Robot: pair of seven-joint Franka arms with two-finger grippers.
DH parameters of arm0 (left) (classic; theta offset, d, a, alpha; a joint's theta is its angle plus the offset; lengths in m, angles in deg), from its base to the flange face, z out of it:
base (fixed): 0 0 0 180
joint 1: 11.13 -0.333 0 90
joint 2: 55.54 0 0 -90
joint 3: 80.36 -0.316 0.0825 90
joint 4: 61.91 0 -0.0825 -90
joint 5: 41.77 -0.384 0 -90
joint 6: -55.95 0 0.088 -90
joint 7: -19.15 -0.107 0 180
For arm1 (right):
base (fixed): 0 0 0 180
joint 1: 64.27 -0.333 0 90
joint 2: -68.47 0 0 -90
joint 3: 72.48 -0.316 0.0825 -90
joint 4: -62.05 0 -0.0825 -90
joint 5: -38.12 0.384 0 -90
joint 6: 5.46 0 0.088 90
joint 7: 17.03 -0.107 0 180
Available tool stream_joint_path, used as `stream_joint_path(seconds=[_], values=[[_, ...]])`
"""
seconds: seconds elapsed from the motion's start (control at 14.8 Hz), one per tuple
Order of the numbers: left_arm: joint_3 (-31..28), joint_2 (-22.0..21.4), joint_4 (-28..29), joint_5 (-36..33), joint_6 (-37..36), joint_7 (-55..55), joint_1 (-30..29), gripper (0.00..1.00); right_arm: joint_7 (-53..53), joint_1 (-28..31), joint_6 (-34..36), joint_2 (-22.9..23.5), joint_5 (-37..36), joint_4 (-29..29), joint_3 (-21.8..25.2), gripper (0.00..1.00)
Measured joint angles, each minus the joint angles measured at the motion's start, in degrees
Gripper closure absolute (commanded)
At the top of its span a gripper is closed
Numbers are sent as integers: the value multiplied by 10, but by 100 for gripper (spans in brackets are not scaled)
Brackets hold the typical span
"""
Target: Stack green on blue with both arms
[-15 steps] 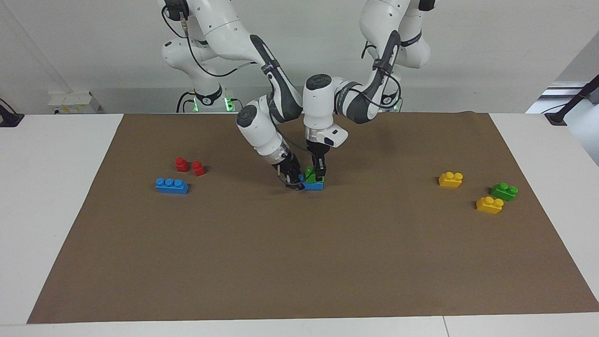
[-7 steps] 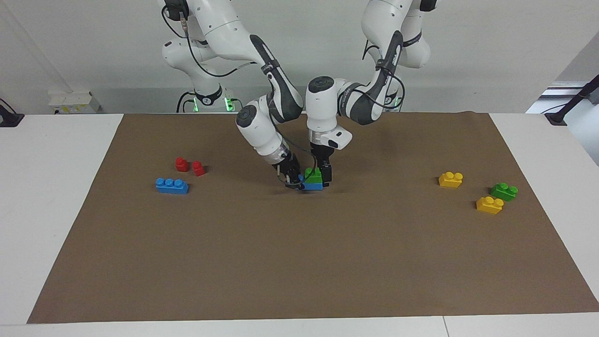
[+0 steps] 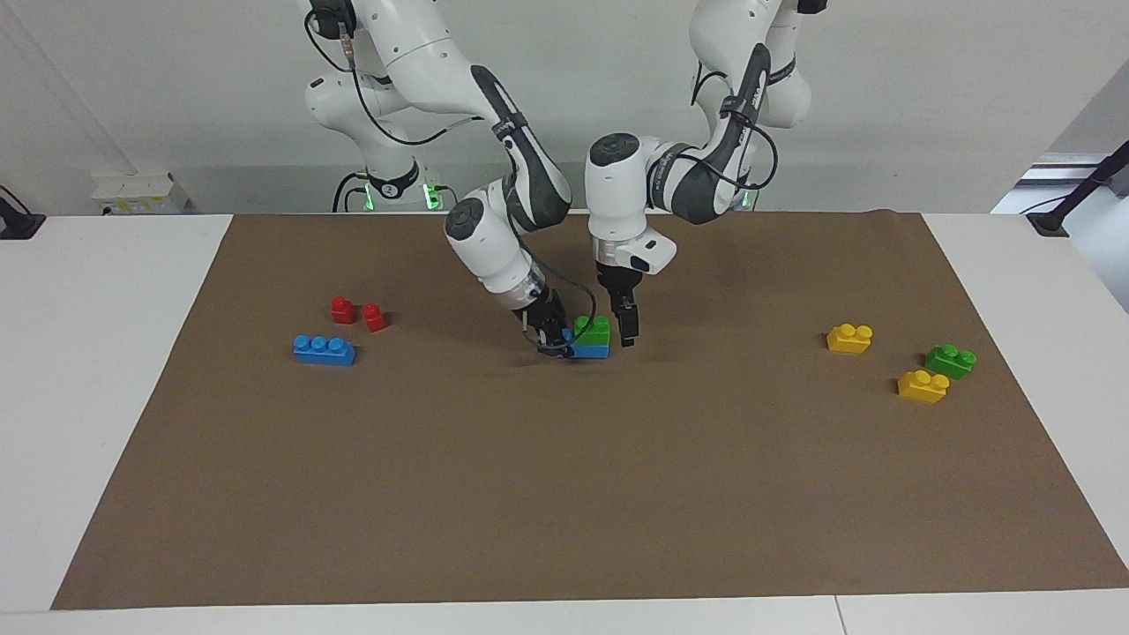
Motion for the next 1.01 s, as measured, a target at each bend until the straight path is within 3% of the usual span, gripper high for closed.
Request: stream_joint_path(seconds=[0.61, 0.81, 1.01], values=[[-1, -33, -2, 48, -39, -173, -68, 0, 11, 66, 57, -5, 0, 8, 2, 20], [-2, -56, -4, 92, -80, -301, -100, 0, 62, 108, 117, -20, -3, 18, 5, 17], [-3, -73, -6, 103, -110, -399, -134, 0, 121, 165, 217, -49, -70, 54, 10, 9]])
